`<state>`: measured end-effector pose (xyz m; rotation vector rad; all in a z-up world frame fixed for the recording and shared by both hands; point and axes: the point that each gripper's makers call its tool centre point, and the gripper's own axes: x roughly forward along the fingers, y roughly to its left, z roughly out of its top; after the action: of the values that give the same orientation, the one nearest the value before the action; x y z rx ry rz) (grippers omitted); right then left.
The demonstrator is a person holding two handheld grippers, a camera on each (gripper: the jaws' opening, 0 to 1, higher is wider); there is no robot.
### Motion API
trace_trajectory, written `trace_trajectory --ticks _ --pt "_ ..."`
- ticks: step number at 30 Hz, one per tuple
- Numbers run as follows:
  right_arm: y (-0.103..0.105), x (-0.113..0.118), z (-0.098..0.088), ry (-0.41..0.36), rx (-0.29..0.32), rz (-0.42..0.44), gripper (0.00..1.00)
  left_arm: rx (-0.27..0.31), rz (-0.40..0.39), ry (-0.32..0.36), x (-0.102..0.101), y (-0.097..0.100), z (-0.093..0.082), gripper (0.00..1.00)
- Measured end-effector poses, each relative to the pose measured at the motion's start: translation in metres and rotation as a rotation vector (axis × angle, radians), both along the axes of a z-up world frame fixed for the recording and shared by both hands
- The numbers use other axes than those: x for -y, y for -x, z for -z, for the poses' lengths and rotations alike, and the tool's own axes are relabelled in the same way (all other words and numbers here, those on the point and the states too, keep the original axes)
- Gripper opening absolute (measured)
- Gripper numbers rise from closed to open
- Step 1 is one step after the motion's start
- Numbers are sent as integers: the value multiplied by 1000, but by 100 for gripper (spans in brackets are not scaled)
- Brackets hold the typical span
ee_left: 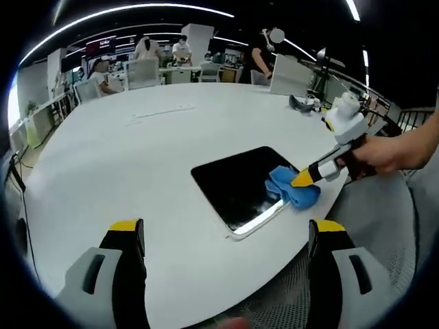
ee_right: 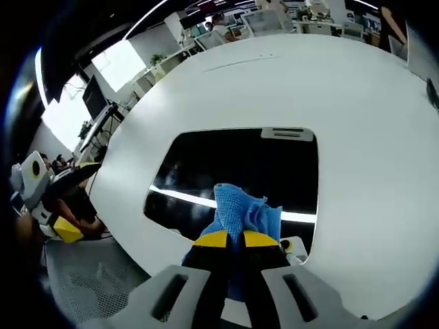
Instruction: Wipe the mirror surface with the cleaning cloth until all visible marks leave the cleaned area.
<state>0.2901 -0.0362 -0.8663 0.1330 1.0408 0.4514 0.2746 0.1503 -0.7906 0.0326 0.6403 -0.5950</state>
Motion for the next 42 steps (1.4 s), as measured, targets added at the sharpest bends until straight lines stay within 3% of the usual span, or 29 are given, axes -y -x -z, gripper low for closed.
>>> trace_trajectory --ticks 9,13,23,27,35,37,42 --pt "7 -1 -1 -27 -36 15 0 49 4 118 10 -2 -18 99" --pt "8 -1 0 -30 -31 10 0 53 32 94 16 -2 -17 99" --pt "6 4 -1 -9 -30 -1 0 40 18 48 13 2 -7 99" --pt "4 14 0 0 -29 10 0 46 -22 101 14 2 -13 99" --pt "2 31 -1 22 -26 21 0 11 27 146 25 13 -12 99" --pt "1 35 -1 29 -25 21 0 32 41 151 27 15 -16 99" --pt "1 46 -1 47 -23 22 0 21 42 149 26 16 -15 99"
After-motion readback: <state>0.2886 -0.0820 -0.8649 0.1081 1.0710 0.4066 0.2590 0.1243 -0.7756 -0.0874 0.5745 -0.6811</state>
